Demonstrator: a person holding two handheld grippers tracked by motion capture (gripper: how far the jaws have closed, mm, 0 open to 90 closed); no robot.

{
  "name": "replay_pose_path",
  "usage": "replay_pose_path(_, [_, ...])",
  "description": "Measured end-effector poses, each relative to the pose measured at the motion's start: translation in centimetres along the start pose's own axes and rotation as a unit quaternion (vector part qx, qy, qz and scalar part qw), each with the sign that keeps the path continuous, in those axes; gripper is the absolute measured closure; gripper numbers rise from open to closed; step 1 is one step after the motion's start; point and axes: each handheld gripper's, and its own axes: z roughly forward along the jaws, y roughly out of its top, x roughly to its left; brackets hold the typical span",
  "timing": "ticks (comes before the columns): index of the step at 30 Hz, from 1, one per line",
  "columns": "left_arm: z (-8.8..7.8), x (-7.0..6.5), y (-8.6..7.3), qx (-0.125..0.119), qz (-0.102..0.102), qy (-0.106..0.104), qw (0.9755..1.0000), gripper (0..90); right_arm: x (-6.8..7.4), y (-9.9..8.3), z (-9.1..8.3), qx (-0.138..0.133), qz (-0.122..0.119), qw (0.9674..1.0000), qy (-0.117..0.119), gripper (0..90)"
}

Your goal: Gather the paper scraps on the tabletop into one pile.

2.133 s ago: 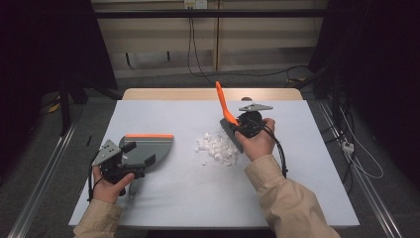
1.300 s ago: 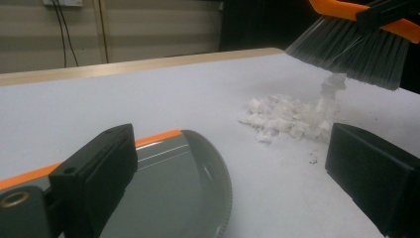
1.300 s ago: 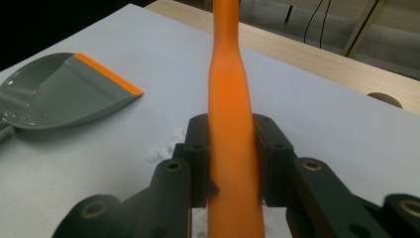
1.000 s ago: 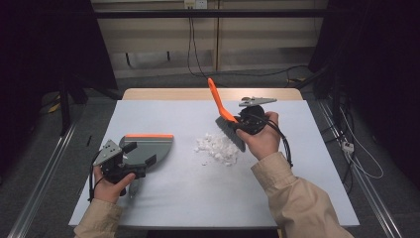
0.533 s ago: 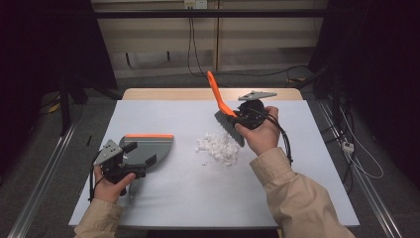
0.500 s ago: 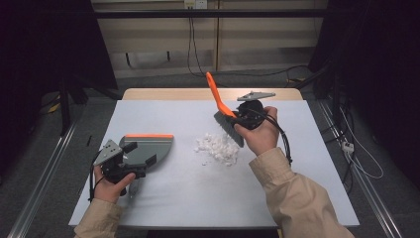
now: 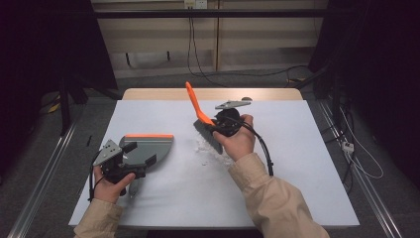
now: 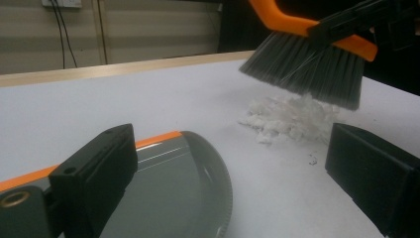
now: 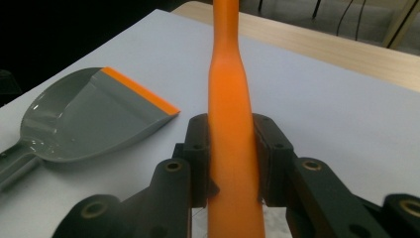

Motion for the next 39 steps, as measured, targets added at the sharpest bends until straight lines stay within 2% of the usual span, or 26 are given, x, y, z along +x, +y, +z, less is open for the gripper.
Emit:
replay_pose_path(7, [0.0, 0.0, 0.0, 0.001, 0.001, -0.001, 1.0, 5.6, 1.8, -1.1, 2.8, 0.009, 0.021, 0.9997, 0.011, 71.7])
replay_pose_path(12, [0.0, 0.0, 0.0, 0.002, 0.002, 0.0, 1.0, 5.6, 1.8, -2.5, 4.1, 0.022, 0.043, 0.9987, 0.018, 71.6])
replay_pose_path(15, [0.0, 0.0, 0.0, 0.0, 0.001, -0.001, 1.0, 5.6, 1.9, -3.3, 4.7, 0.038, 0.043, 0.9982, 0.016, 71.6])
replay_pose_path(16, [0.0, 0.0, 0.0, 0.0, 0.001, -0.001, 1.0, 5.6, 1.9, -3.4, 4.8, 0.036, 0.041, 0.9985, 0.009, 71.6])
replay_pose_path(21, [-0.1, 0.0, 0.0, 0.0, 0.002, -0.001, 1.0, 5.6, 0.9, -3.3, 3.9, 0.047, 0.033, 0.9982, -0.019, 71.6])
replay_pose_path(23, [0.0, 0.0, 0.0, 0.0, 0.003, 0.0, 1.0, 5.7, 0.3, -3.2, 3.3, 0.044, 0.038, 0.9979, -0.027, 71.6])
replay_pose_path(27, [0.1, -0.1, 0.0, 0.001, 0.005, 0.0, 1.0, 5.7, 0.0, -2.7, 2.1, 0.024, 0.049, 0.9983, -0.022, 71.6])
replay_pose_path(32, [0.1, -0.2, 0.0, 0.002, 0.002, -0.001, 1.0, 5.7, 0.4, -1.7, 1.0, 0.016, 0.026, 0.9992, -0.024, 71.6])
replay_pose_path(39, [0.0, 0.0, 0.0, 0.003, 0.001, 0.001, 1.0, 5.7, -0.6, -0.8, -0.6, 0.003, 0.029, 0.999, -0.034, 71.6])
